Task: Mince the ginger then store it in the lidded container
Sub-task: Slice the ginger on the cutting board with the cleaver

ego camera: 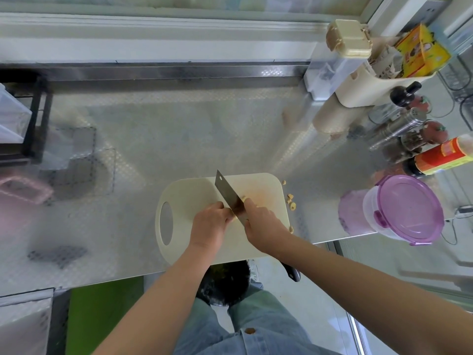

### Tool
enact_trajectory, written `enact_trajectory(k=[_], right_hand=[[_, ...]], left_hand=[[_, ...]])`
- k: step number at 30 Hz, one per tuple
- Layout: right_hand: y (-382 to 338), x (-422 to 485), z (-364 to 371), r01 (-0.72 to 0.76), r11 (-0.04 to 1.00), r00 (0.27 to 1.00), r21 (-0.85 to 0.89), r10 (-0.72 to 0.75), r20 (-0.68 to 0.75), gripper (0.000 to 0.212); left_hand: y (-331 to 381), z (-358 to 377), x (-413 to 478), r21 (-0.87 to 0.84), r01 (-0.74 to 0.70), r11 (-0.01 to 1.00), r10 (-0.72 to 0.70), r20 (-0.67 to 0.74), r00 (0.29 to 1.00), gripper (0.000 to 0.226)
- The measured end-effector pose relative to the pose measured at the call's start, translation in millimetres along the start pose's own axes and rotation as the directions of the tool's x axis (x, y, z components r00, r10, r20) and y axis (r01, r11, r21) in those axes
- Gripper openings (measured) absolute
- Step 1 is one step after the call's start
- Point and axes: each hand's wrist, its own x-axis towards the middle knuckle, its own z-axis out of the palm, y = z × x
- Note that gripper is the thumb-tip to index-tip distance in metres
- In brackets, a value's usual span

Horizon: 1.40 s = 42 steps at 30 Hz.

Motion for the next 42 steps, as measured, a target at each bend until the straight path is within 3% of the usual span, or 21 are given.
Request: enact_trajectory(k=[5, 12, 16, 20, 27, 33, 41, 42], right_hand=[[3.4, 6.5, 18.0, -0.039, 0.999, 0.999, 0.006, 0.039, -0.010, 0.055], [4.8, 10.5, 31.9, -0.032, 0.999, 0.998, 0.028, 0.033, -0.044, 0.061], [6.3, 17.8, 28.1, -0.043, 0.999, 0.997, -0.005, 0.042, -0.060, 0.042], [1.0, 26.1, 18.7, -0.043, 0.989, 0.995, 0.138, 0.055, -0.089, 0.013], [5.7, 20.8, 1.9, 0.029, 0.988, 0.993, 0.152, -0.010, -0.120, 0.011], [7.2, 10.8, 1.0, 0.087, 0.996, 0.994, 0.025, -0.086, -0.063, 0.015], [-1.9, 2.5, -2.1, 0.049, 0.998, 0.999, -0.032, -0.049, -0.021, 0.011], [-3.7, 0.9, -1.7, 0.034, 0.998, 0.999, -0.052, -0.035, -0.018, 0.018]], left_hand=[[-0.1, 0.1, -0.3, -0.044, -0.022, 0.999, 0.021, -0.019, 1.000, 0.021], [-2.7, 1.5, -0.9, -0.004, -0.023, 1.000, 0.022, -0.027, 0.999, 0.021], [-3.5, 1.2, -3.3, -0.046, -0.025, 0.999, 0.023, -0.040, 0.999, 0.022], [0.3, -2.4, -6.8, -0.035, -0.037, 0.999, 0.035, -0.065, 0.997, 0.022], [5.3, -6.5, -16.2, -0.073, 0.043, 0.996, -0.051, -0.106, 0.993, 0.023], [4.5, -8.2, -14.1, -0.050, 0.059, 0.997, -0.064, -0.094, 0.994, 0.019], [2.9, -8.5, -12.1, -0.025, 0.040, 0.999, -0.041, -0.052, 0.998, 0.024], [2.4, -8.4, -12.1, -0.016, 0.031, 0.999, -0.031, -0.041, 0.999, 0.026]])
